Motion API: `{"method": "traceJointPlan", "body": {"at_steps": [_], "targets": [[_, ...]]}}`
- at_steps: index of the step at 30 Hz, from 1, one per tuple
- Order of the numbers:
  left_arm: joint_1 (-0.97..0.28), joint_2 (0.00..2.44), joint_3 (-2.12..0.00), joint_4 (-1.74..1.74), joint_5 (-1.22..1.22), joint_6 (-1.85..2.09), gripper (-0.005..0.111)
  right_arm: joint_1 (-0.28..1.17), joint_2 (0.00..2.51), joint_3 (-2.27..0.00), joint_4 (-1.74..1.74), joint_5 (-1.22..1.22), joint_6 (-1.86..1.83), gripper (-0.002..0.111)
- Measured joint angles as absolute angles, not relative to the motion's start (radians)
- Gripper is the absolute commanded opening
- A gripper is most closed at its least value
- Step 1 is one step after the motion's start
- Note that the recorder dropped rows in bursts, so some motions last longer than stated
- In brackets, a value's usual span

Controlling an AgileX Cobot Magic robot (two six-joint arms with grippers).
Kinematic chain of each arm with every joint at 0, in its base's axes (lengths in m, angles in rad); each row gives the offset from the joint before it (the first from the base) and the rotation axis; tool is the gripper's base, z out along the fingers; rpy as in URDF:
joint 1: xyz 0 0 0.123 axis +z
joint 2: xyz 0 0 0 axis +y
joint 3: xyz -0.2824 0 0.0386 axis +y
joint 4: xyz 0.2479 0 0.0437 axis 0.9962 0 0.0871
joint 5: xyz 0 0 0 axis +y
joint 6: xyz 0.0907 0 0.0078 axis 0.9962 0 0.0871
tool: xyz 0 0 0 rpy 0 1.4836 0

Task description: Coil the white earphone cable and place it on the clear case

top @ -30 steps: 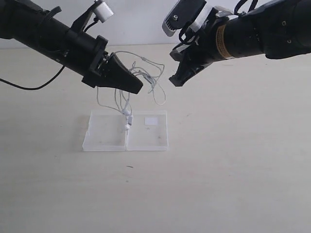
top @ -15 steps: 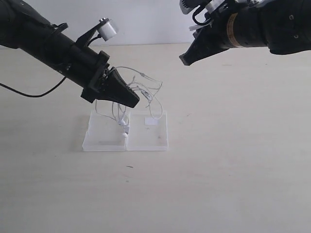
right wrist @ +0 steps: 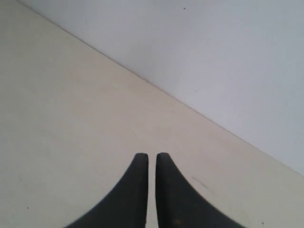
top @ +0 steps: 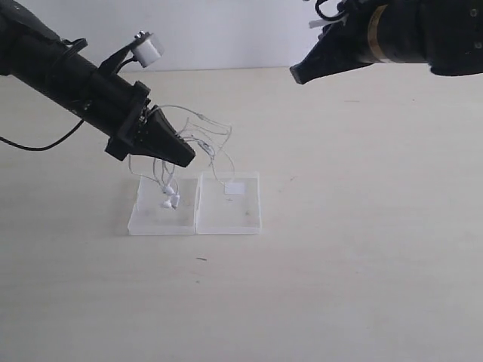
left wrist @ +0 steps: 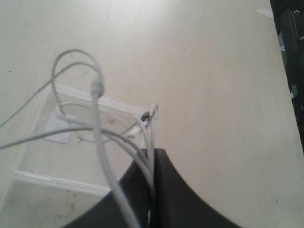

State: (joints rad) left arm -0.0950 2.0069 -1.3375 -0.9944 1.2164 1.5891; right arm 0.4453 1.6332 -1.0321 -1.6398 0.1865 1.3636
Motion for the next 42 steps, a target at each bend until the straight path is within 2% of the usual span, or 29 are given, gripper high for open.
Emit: {"method": "traceJointPlan", "body": {"at_steps": [16,28,42], "targets": [[-0.099,2.080,-1.337,-0.976,1.153,1.655,0.000,0.445,1.134,-0.810,-1.608,0.123,1.364,0.004],[-0.178,2.082,-1.337,-0.852,1.168,1.646,0.000,0.445,1.099,-0.808,-1.584,0.030,1.364,0.004],[-0.187,2.135,-1.337,-0.854,0.973,1.606,0.000,0.445,1.098,-0.808,-1.580,0.030,1.364,0.004]]}}
